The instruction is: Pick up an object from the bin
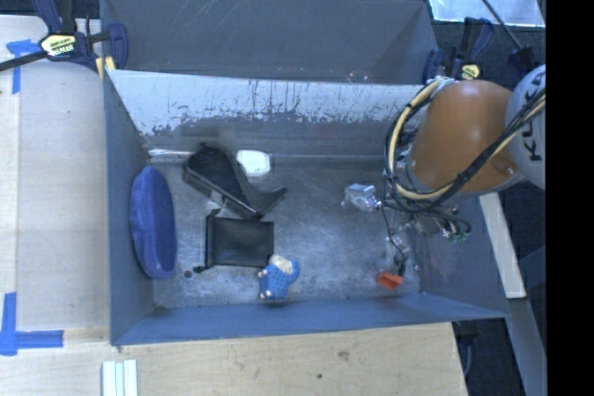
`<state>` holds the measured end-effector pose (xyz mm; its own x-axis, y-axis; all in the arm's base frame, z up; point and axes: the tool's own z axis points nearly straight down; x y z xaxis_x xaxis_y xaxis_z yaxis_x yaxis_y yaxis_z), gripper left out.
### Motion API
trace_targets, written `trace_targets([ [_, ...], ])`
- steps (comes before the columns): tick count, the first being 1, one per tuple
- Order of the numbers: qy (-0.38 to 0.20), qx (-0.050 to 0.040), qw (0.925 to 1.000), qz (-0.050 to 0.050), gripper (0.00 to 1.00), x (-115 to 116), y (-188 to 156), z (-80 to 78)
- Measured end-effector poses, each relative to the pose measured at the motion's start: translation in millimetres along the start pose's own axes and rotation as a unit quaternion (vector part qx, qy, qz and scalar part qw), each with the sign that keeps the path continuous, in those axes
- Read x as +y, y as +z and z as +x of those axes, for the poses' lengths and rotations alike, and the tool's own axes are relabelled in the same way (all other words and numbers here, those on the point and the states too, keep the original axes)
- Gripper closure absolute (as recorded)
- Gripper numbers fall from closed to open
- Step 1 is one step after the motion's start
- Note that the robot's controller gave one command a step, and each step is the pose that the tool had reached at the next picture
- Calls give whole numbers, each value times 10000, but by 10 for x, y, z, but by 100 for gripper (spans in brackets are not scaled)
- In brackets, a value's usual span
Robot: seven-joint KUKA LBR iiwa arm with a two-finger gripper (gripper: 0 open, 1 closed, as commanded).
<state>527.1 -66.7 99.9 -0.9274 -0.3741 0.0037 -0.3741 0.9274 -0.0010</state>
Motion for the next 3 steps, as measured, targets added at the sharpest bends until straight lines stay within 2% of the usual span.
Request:
trace_targets([
  [1, 385, -25, 9993, -2, 0, -418, 9, 577],
  [2, -1822, -41, 9833, 7, 0, -156, 302, 263],
  [3, -1814, -47, 9834, 8, 100, -158, 296, 259],
])
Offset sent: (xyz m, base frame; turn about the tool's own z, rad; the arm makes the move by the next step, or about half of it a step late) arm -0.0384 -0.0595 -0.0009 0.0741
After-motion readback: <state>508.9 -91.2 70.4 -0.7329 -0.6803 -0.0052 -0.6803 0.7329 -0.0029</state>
